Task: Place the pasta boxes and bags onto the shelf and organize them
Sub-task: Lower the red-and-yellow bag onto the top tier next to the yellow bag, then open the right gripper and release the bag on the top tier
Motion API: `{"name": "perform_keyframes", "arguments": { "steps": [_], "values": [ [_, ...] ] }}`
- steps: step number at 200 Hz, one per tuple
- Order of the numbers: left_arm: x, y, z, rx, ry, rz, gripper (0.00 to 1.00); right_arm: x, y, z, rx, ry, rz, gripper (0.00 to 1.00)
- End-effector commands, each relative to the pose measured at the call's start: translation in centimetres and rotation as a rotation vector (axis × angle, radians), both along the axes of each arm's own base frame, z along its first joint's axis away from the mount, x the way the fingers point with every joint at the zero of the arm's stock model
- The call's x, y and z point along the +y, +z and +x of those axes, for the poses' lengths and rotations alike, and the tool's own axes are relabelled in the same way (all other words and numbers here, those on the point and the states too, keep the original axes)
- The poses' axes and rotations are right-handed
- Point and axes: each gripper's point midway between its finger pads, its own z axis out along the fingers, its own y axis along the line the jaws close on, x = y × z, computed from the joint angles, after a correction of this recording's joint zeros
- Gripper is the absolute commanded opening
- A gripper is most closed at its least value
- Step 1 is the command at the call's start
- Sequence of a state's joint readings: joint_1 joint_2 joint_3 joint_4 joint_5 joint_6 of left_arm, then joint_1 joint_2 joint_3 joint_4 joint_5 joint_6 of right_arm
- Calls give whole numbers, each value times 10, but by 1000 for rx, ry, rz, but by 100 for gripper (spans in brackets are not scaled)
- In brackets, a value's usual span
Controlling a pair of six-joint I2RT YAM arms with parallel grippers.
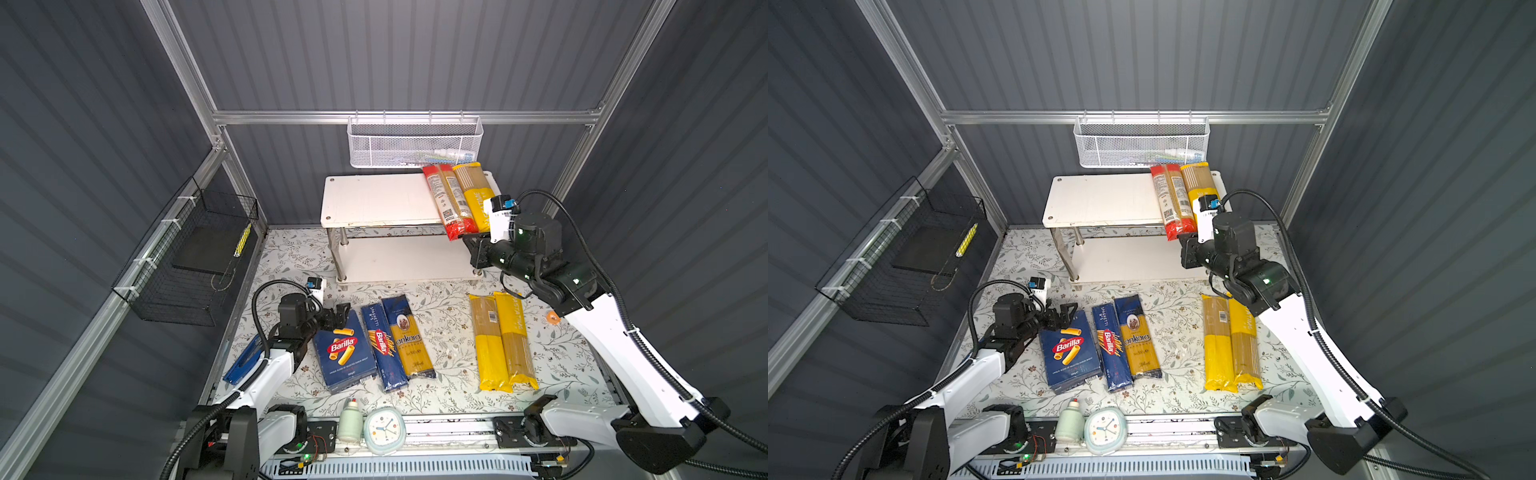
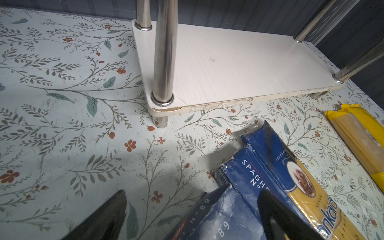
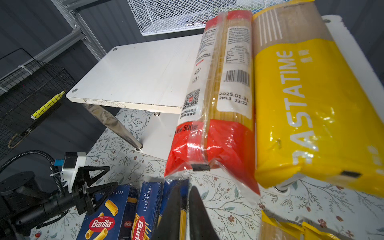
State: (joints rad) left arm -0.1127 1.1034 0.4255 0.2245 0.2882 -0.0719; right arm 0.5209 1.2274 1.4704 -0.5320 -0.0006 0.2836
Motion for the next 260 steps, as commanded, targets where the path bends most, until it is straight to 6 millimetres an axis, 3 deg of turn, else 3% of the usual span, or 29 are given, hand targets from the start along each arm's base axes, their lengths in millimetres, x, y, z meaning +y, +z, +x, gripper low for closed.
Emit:
{"name": "perform_keyframes", "arguments": {
  "steps": [1, 146, 196, 230, 260],
  "values": [
    [0, 11, 3, -26, -1, 7, 99, 4, 3, 6, -20, 5, 1, 12],
    [2, 11, 3, -27, 12, 9, 99, 31, -15, 39, 22, 59, -15, 11],
    [1, 11, 4, -25, 10, 9, 99, 34, -10, 48, 8, 56, -21, 12],
    [1, 11, 4, -26, 10, 9, 99, 32, 1, 45, 0, 58, -21, 21],
    [1, 11, 4, -25, 8, 9, 99, 24, 9, 33, -7, 51, -20, 40]
  ]
}}
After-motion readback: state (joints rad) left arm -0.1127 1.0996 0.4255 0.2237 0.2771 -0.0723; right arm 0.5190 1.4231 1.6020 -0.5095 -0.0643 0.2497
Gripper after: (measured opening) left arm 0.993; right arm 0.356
